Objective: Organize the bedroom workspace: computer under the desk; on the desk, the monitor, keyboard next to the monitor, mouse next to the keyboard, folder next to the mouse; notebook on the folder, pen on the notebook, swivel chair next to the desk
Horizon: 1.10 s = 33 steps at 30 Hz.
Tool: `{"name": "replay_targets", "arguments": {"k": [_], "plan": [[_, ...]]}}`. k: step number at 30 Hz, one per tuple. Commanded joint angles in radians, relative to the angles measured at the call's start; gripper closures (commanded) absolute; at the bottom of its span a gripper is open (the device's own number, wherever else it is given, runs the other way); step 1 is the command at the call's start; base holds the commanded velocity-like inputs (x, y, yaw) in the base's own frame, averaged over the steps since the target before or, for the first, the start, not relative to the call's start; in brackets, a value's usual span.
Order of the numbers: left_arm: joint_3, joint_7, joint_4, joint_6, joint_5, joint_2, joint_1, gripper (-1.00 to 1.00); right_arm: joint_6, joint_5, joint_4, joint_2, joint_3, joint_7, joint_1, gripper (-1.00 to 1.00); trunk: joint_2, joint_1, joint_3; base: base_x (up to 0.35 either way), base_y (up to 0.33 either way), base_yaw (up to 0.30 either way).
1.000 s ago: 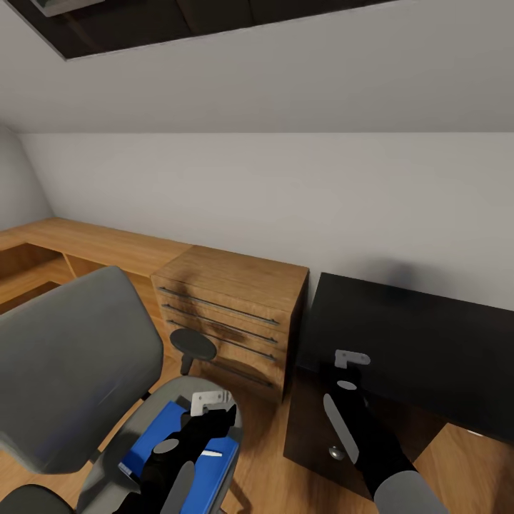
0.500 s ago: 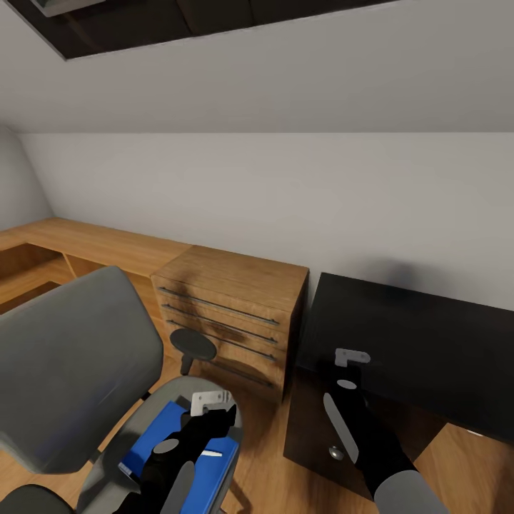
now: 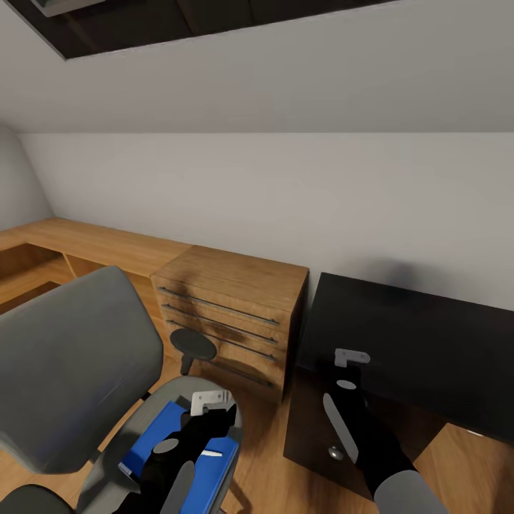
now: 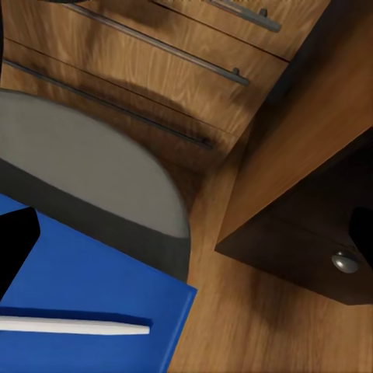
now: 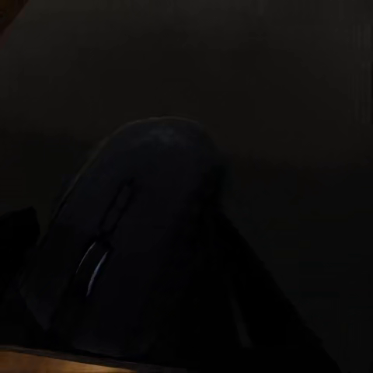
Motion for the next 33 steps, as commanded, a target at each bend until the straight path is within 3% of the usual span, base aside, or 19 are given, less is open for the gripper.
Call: {"name": "replay_targets", "arguments": {"k": [1, 7, 29, 33], "plan": [[-0.001, 0.009, -0.002, 0.003, 0.011, 0.0, -0.001, -1.0, 0.0, -0.024, -0.025, 0.0, 0.003, -0.006, 0.0, 1.0, -0.001, 0.0, -0.001, 0.0, 0.0, 0.0], [-0.001, 0.009, -0.002, 0.003, 0.011, 0.0, -0.001, -1.0, 0.003, -0.025, -0.1, 0.0, 0.004, -0.007, 0.001, 1.0, -0.001, 0.0, -0.001, 0.0, 0.0, 0.0], [0.0, 0.009, -0.005, 0.003, 0.01, 0.001, -0.001, -1.0, 0.0, -0.025, -0.103, -0.003, 0.004, 0.0, 0.001, 1.0, -0.001, 0.0, -0.006, 0.0, 0.0, 0.097], [0.012, 0.029, -0.012, 0.003, 0.011, -0.006, 0.002, -1.0, -0.021, -0.013, -0.108, 0.008, 0.005, -0.002, 0.002, 1.0, -0.001, 0.0, -0.006, 0.0, 0.0, 0.0]]}}
